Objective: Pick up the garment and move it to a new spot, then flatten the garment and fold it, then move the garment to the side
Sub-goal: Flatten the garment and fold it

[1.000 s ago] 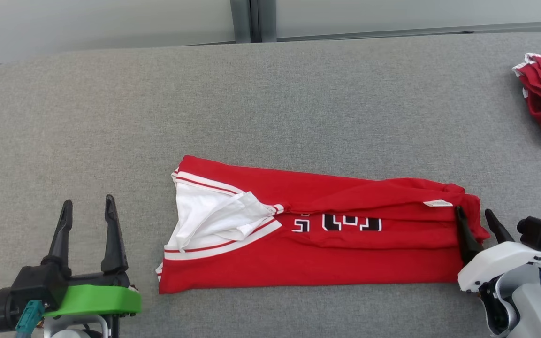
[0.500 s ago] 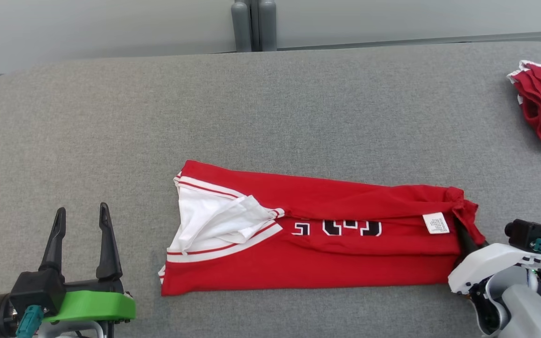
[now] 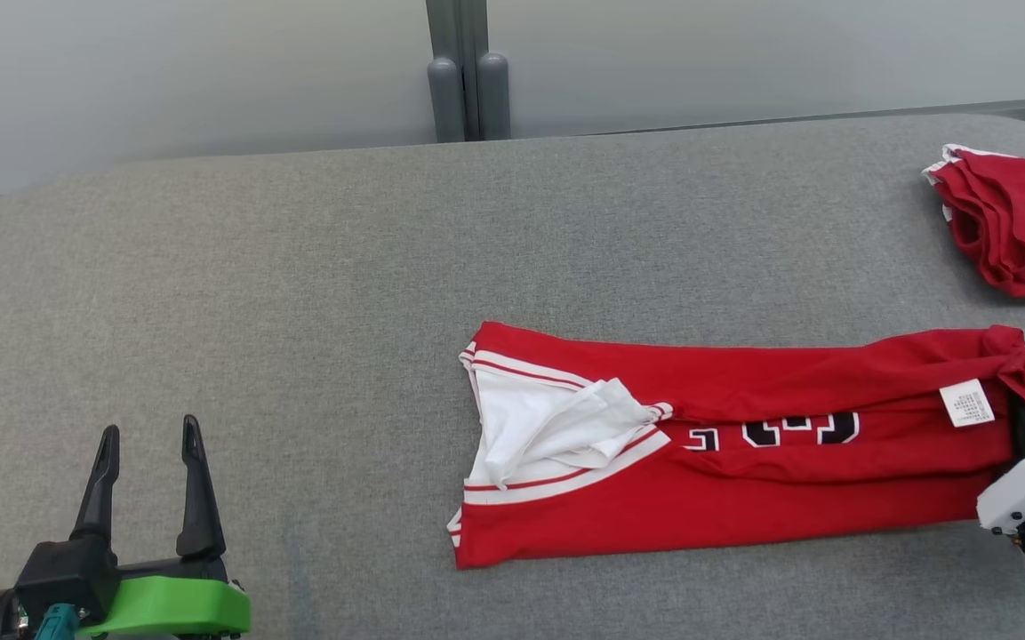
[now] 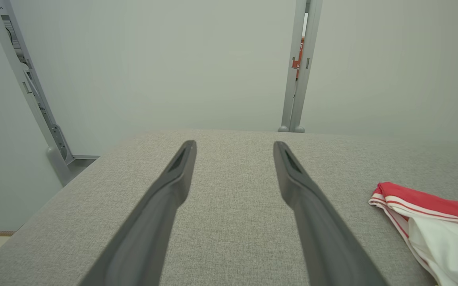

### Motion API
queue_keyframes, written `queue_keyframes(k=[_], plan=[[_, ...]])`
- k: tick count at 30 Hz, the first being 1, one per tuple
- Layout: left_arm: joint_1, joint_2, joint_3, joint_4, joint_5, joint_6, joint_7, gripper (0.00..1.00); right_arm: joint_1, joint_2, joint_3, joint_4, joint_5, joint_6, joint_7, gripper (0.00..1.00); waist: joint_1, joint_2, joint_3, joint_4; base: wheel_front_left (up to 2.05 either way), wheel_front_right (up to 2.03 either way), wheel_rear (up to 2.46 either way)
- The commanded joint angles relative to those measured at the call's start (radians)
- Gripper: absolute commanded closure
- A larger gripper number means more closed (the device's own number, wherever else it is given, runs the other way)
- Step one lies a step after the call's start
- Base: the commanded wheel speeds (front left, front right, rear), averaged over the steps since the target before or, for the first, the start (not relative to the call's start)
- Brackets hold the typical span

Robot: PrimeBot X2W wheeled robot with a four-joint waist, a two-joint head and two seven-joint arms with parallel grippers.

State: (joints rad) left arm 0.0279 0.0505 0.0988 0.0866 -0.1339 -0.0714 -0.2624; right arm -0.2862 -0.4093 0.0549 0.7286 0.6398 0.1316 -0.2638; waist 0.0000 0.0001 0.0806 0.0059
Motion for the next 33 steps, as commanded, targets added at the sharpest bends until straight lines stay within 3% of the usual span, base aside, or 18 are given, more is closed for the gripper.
queue_keyframes(k=[1,19,33], plan=[[0.014,0.001,0.006,0.001,0.0,0.001,-0.003,0.0,0.016,0.006,0.008,-0.018,-0.011,-0.002,-0.001,1.0,0.0,-0.0001,-0.007,-0.005,0.0,0.0,0.0],[0.011,0.001,-0.017,0.018,0.002,-0.004,-0.003,0.0,-0.062,0.228,0.287,-0.212,-0.032,-0.002,0.036,1.0,0.0,-0.0001,-0.02,0.046,0.0,0.0,0.0],[-0.038,0.001,-0.058,0.045,-0.019,0.004,-0.003,0.0,-0.155,0.348,0.448,-0.156,-0.001,-0.002,0.059,1.0,0.0,-0.0001,0.01,0.113,0.0,0.0,0.0]])
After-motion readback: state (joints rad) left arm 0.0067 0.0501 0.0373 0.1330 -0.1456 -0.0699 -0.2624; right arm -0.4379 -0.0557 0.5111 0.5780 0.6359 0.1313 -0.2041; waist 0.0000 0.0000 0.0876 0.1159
